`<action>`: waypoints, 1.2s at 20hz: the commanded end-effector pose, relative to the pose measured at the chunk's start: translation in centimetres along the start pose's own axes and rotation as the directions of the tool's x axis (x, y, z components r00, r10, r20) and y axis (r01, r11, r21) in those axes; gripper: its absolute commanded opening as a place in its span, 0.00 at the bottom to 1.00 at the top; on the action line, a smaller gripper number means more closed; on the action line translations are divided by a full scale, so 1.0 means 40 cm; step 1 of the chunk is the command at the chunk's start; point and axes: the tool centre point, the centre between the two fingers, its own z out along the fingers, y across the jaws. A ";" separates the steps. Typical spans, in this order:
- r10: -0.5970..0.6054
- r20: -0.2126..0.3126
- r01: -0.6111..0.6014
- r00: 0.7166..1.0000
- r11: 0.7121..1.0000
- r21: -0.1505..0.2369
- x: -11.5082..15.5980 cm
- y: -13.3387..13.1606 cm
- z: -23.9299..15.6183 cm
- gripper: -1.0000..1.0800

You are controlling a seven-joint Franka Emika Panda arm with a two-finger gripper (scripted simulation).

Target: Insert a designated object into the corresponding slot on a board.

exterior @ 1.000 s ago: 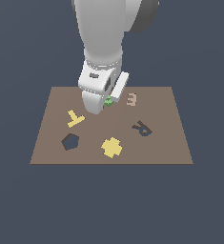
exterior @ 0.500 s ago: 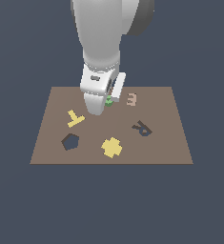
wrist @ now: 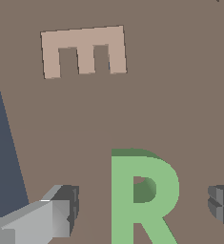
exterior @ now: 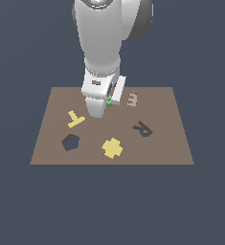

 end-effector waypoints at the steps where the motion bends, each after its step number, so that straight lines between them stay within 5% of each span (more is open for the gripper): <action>1: -0.002 0.000 0.002 1.000 1.000 0.000 0.000 -0.001 0.015 0.96; 3: -0.002 0.000 0.002 1.000 1.000 0.000 -0.001 -0.001 0.018 0.96; 4: -0.002 0.000 0.002 1.000 1.000 0.000 -0.001 -0.001 0.018 0.00; 24: 0.040 0.000 -0.040 0.999 0.999 0.000 0.030 0.003 0.016 0.00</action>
